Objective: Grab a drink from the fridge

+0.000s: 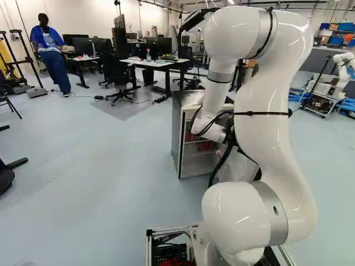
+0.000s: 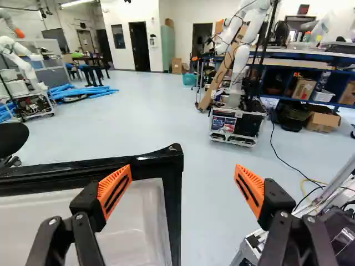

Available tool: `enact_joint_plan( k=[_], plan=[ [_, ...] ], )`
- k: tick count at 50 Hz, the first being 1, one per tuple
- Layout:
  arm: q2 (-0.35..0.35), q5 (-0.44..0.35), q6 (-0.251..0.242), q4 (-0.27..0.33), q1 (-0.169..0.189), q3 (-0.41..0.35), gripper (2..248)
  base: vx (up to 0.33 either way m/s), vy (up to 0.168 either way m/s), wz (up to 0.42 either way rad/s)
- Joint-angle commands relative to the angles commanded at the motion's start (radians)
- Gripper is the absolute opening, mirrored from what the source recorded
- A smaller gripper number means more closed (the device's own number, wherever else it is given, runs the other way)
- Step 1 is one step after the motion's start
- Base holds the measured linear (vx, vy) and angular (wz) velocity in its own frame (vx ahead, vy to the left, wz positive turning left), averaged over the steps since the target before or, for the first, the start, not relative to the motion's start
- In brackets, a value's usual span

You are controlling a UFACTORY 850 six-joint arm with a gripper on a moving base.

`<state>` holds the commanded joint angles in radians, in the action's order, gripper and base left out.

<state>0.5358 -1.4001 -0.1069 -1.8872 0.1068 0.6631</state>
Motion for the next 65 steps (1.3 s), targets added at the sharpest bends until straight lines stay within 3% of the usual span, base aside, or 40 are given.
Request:
enact_joint_plan(
  k=[27, 65],
  plan=[
    [0.051, 0.025, 0.000, 0.000, 0.167, 0.142, 247, 0.000, 0.000, 0.000],
    [0.139, 0.025, 0.000, 0.000, 0.350, 0.354, 247, 0.000, 0.000, 0.000]
  ],
)
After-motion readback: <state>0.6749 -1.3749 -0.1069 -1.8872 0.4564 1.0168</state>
